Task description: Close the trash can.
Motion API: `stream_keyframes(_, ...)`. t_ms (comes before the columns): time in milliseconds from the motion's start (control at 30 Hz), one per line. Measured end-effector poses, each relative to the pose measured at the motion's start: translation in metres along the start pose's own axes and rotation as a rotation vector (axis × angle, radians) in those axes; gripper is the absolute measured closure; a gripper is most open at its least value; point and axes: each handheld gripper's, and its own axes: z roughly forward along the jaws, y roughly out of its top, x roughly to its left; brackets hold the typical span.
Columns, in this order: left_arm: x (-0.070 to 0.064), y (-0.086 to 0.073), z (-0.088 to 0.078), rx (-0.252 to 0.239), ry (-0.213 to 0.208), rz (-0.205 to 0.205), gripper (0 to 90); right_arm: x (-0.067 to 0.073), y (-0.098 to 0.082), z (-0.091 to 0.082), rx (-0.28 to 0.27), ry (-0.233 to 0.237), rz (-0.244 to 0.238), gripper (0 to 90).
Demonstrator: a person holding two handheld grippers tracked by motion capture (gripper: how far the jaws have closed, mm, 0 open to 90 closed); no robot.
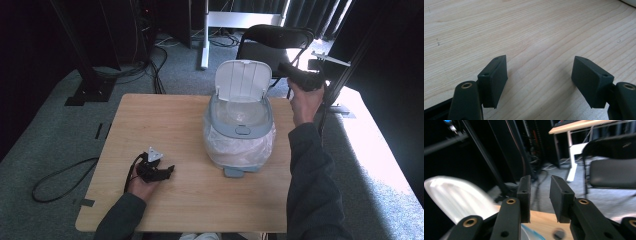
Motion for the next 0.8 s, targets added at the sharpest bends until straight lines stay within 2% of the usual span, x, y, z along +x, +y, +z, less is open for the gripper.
stream_keyframes(33,0.0,0.0,0.0,0.0,0.0,0.0,29.1,-0.004,0.0,0.01,0.014,0.036,0.049,74.8)
stream_keyframes(67,0.0,0.0,0.0,0.0,-0.001,0.0,29.1,-0.005,0.0,0.013,0.022,0.067,0.058,76.7)
stream_keyframes(100,0.0,0.0,0.0,0.0,-0.001,0.0,29.0,-0.005,0.0,0.013,0.022,0.067,0.058,76.7)
stream_keyframes(133,0.0,0.0,0.0,0.0,-0.001,0.0,29.0,-0.005,-0.001,0.016,0.026,0.101,0.059,76.7)
stream_keyframes(167,0.0,0.0,0.0,0.001,-0.003,0.002,29.0,-0.001,-0.001,0.019,0.035,0.118,0.033,79.0)
stream_keyframes(233,0.0,0.0,0.0,0.0,-0.003,0.002,29.0,0.001,-0.002,0.022,0.054,0.181,0.031,80.0)
stream_keyframes(267,0.0,0.0,0.0,0.0,-0.002,0.002,29.0,0.004,-0.002,0.023,0.073,0.195,0.015,82.5)
stream_keyframes(300,0.0,0.0,0.0,0.0,-0.002,0.002,29.0,0.004,-0.002,0.023,0.073,0.195,0.015,82.5)
stream_keyframes(333,0.0,0.0,0.0,0.0,-0.003,0.002,29.0,0.008,-0.003,0.022,0.077,0.21,-0.008,86.2)
stream_keyframes(367,0.0,0.0,0.0,0.001,-0.003,0.003,29.0,0.011,-0.006,0.018,0.088,0.283,-0.013,89.4)
stream_keyframes(400,0.0,0.0,0.0,0.001,-0.003,0.003,29.0,0.014,-0.008,0.014,0.097,0.321,-0.027,89.8)
stream_keyframes(433,0.0,0.0,0.0,0.001,-0.004,0.003,29.0,0.014,-0.008,0.014,0.097,0.321,-0.027,89.8)
stream_keyframes(467,0.0,0.0,0.0,0.001,-0.005,0.005,29.0,0.024,-0.02,-0.001,0.122,0.375,-0.098,89.8)
stream_keyframes(533,0.0,0.0,0.0,0.001,-0.005,0.005,28.9,0.026,-0.026,-0.007,0.13,0.386,-0.116,89.9)
stream_keyframes(567,0.0,0.0,0.0,0.001,-0.005,0.005,29.0,0.035,-0.047,-0.024,0.157,0.44,-0.176,90.0)
stream_keyframes(600,0.0,0.0,0.0,0.001,-0.005,0.005,29.0,0.035,-0.047,-0.024,0.157,0.44,-0.176,90.0)
stream_keyframes(633,0.0,0.0,0.0,0.001,-0.005,0.004,29.0,0.045,-0.066,-0.032,0.185,0.441,-0.24,90.0)
stream_keyframes(733,0.0,0.0,0.0,0.001,-0.005,0.004,29.0,0.059,-0.084,-0.038,0.206,0.455,-0.301,90.0)
stream_keyframes(800,0.0,0.0,0.0,0.001,-0.004,0.004,29.0,0.073,-0.095,-0.039,0.23,0.449,-0.376,90.0)
